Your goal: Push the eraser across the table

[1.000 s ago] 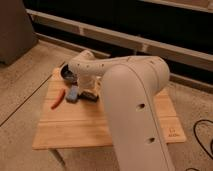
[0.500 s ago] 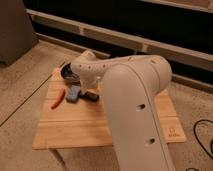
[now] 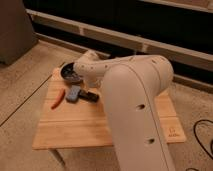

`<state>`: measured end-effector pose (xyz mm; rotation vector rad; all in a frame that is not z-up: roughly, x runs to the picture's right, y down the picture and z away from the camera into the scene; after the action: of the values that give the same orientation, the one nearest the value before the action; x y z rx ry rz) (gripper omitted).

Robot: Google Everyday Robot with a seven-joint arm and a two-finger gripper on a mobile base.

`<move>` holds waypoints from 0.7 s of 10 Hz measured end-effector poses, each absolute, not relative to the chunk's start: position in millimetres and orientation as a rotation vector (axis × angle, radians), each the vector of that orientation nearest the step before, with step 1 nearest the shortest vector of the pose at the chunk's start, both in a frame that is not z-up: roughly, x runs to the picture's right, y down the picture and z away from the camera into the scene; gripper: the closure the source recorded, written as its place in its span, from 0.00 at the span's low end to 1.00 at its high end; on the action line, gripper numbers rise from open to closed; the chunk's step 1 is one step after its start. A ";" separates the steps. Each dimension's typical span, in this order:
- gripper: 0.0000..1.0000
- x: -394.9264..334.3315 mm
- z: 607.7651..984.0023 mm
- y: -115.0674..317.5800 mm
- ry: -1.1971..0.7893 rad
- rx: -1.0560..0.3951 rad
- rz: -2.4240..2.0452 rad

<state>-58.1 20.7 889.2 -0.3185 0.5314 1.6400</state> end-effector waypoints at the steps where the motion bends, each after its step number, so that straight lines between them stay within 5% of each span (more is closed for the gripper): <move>1: 0.35 -57.8 892.4 26.1 0.543 -0.326 1.635; 7: 0.35 -83.7 882.7 53.8 0.535 -0.404 1.634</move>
<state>-83.7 53.8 882.7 -0.4043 0.5350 1.6344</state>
